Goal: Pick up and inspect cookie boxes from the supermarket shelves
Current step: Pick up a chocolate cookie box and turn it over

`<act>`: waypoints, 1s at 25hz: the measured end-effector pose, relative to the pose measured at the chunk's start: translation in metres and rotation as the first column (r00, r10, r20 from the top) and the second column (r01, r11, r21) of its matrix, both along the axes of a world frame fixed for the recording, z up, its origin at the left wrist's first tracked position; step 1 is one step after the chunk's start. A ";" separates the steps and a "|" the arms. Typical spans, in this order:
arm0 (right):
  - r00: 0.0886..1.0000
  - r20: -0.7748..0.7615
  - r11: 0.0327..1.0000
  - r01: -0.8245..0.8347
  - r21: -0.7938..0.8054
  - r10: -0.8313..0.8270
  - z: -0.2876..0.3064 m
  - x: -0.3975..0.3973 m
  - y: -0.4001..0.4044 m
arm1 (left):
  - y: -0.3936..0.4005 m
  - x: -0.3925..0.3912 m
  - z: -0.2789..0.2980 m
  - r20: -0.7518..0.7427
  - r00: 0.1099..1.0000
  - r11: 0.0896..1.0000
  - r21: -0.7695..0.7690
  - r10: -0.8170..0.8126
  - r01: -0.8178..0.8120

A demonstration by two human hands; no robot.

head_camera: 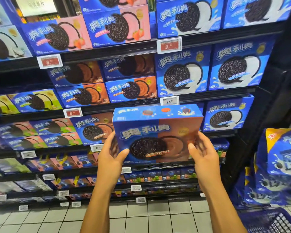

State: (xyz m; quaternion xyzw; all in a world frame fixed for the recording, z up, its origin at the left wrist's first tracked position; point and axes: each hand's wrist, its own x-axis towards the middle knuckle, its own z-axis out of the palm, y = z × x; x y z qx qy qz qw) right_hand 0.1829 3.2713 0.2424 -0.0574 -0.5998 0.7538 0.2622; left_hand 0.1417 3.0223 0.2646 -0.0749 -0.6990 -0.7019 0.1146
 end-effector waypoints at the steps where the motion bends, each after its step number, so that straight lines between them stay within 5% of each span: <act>1: 1.000 -0.006 1.000 0.009 0.008 -0.009 0.001 0.000 0.000 | 0.001 0.000 0.001 -0.025 0.999 0.999 -0.035 0.035 -0.035; 10: 0.990 -0.107 0.995 -0.092 -0.029 0.088 -0.001 0.005 -0.003 | 0.001 0.006 0.004 -0.128 0.970 0.974 -0.061 0.207 -0.216; 25: 0.985 -0.128 0.990 -0.125 -0.060 0.117 0.003 0.007 -0.004 | -0.011 0.015 0.011 -0.179 0.962 0.965 -0.126 0.205 -0.229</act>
